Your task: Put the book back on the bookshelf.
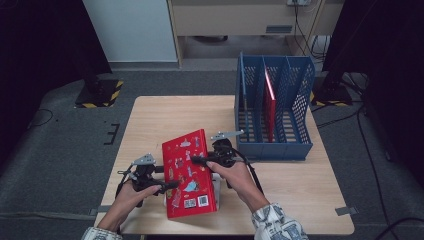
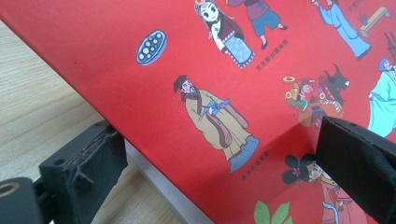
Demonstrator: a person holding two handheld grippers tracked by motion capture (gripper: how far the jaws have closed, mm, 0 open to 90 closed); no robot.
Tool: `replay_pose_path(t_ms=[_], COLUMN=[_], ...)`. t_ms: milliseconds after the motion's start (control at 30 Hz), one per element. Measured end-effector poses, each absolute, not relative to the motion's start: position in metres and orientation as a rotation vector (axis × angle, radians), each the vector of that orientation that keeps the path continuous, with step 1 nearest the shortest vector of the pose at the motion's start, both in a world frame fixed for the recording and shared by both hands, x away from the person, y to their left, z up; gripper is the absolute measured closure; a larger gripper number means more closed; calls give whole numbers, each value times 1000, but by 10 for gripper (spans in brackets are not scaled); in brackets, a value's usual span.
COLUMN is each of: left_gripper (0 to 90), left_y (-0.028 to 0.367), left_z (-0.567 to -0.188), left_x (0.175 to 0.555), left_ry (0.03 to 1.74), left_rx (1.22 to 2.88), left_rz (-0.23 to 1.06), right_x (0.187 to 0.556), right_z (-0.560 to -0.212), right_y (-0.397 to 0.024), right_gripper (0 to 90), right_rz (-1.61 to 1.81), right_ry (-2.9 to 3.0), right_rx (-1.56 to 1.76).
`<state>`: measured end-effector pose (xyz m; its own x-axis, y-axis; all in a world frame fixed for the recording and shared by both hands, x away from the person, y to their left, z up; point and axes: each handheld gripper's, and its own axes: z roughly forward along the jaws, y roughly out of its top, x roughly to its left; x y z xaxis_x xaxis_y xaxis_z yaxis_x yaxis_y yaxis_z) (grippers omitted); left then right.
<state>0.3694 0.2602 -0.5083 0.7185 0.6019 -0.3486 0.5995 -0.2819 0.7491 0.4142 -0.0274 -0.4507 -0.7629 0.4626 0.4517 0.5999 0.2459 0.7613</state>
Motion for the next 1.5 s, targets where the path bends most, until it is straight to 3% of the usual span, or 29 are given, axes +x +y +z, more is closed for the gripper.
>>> replay_pose_path(t_ms=[367,733,933,1500], left_gripper=[26,38,63,152], left_y=[257,253,254,263], left_z=[-505,-498,-491,-467], left_x=[369,366,363,359], left_ry=[925,910,887,827], left_rx=[1984,1994,1965,1813], left_rz=[23,64,91,150], right_x=[417,416,416,408], right_z=[-448,-451,-445,-414], right_y=[-19,-14,-17,-15], right_gripper=[522,508,665,789], right_rz=[-1463,-1428,-1492,-1649], right_ry=[-2432,-2457,-2378,-2305], right_rx=[-1006,-984,-966,-805])
